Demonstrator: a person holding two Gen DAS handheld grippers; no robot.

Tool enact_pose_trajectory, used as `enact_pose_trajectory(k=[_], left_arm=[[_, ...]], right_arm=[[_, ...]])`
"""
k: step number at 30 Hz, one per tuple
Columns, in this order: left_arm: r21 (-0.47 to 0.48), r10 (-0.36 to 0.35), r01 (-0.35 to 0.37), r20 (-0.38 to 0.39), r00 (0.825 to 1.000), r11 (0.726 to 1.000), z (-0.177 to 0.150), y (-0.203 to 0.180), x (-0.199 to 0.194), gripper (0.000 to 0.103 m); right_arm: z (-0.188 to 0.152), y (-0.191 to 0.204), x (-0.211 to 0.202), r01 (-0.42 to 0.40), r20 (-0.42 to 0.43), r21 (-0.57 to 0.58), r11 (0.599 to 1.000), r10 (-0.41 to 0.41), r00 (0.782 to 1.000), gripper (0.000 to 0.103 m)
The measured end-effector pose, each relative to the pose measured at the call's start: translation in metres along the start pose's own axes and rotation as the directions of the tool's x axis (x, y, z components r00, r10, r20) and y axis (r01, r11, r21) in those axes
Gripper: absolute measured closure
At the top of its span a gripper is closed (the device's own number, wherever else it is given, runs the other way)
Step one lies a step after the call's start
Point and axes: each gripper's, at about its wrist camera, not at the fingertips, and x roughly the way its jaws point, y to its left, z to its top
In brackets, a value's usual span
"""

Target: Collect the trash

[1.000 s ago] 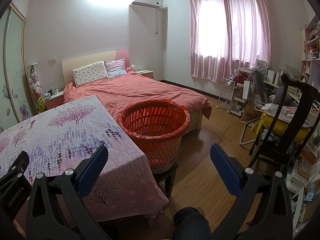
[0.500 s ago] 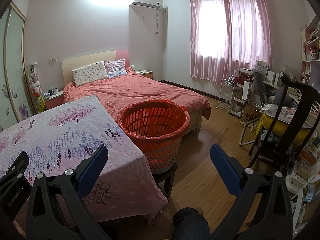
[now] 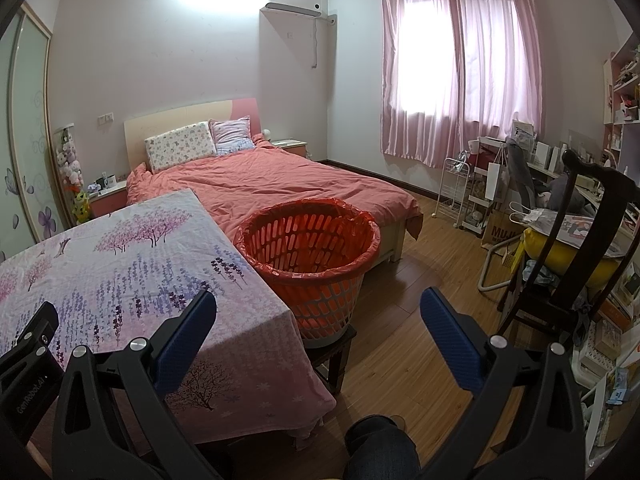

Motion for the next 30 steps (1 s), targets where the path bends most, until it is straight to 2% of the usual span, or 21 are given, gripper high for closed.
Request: enact_pose_trajectory(k=[30], left_arm=[[0.005,0.006,-0.006,-0.007,1.0,1.0,-0.0012,-0.0016,0.0008,0.004]], right_arm=[[0.0002,0.0006,0.0,0.0,-0.003,-0.001,1.0,0.0,1.0,0.002]])
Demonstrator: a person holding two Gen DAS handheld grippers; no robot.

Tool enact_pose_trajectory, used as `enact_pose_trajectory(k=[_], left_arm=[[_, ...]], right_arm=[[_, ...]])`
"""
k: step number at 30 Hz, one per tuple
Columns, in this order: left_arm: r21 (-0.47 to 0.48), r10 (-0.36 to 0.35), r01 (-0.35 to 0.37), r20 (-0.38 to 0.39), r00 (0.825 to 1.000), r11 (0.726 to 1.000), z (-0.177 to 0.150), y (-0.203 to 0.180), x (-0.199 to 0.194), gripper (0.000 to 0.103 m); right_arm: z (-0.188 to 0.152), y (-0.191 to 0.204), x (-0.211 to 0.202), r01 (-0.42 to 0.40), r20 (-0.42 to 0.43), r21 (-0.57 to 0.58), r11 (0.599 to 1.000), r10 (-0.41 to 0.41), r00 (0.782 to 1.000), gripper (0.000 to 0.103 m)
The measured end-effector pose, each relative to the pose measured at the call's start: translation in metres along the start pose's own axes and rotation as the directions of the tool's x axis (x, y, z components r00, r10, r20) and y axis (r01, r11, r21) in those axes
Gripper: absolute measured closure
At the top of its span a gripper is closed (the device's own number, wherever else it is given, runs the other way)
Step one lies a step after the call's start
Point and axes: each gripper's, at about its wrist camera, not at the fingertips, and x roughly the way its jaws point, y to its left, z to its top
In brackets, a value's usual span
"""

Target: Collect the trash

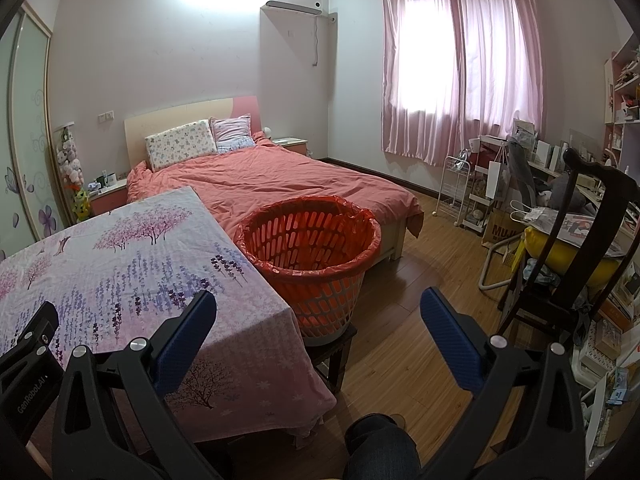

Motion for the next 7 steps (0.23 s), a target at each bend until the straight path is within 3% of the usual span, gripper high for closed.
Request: enact_pose_trajectory(k=[7], left_arm=[[0.0,0.001,-0.001,-0.001,1.0,1.0,0.0005,-0.0009,0.0004,0.004]], right_arm=[[-0.0002,0.0003,0.0003,0.0,0.0,0.0,1.0,0.0,1.0,0.002]])
